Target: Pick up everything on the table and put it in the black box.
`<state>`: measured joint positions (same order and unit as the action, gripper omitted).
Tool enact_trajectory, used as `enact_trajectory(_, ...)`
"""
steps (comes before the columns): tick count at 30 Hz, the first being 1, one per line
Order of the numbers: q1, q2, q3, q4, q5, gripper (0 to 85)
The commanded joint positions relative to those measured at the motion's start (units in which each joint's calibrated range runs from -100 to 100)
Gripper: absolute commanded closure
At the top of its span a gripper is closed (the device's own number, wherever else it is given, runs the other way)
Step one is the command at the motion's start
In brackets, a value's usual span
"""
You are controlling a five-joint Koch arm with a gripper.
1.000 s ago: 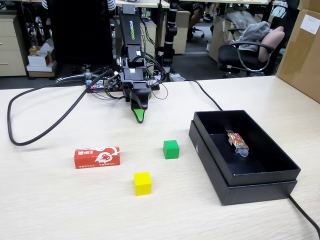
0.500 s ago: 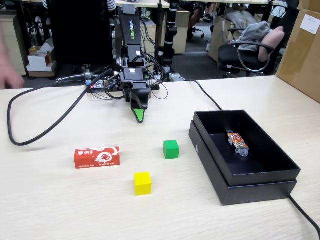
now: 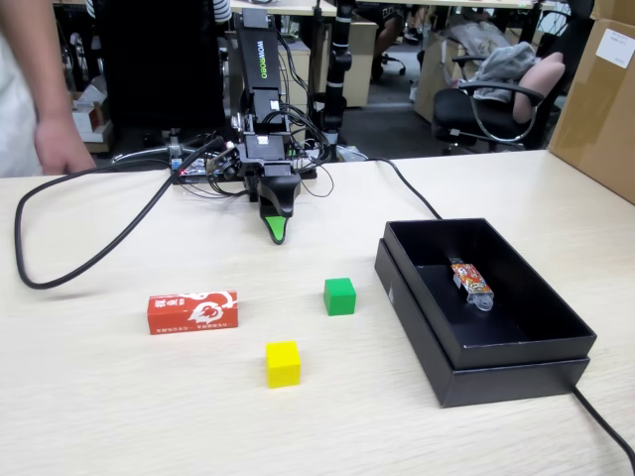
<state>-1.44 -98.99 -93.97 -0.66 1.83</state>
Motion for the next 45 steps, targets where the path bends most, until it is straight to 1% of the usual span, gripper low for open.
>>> enact_trajectory(1, 0.5, 0.4, -1.3, -1.2, 0.1, 36.2)
enact_trajectory(6, 1.8, 0.4, -1.3, -1.1, -0.1, 34.6)
enact_trajectory(11, 0.9, 0.1, -0.9, -1.6, -0.1, 33.5)
enact_trajectory(15, 0.0, 0.2, 0.1, -2.8, -0.1, 36.3)
enact_trajectory(18, -0.4, 0.1, 2.9, -7.1, -0.1, 36.8)
enact_trajectory(22, -0.2, 0.1, 2.9, -7.9, -0.3, 32.9)
enact_trajectory(24, -0.2, 0.1, 3.4, -9.4, -0.3, 33.0)
enact_trajectory(27, -0.3, 0.1, 6.8, -16.6, -0.1, 33.1)
enact_trajectory(32, -0.2, 0.1, 18.9, -33.0, 2.0, 33.3)
enact_trajectory(33, -0.1, 0.1, 27.2, -42.9, 2.8, 33.4)
enact_trajectory(38, 1.1, 0.1, 37.9, -52.8, 3.0, 33.1)
enact_trajectory(41, 1.8, 0.1, 40.8, -56.7, 3.0, 33.0)
enact_trajectory(45, 3.0, 0.6, 47.9, -64.2, 3.9, 33.1)
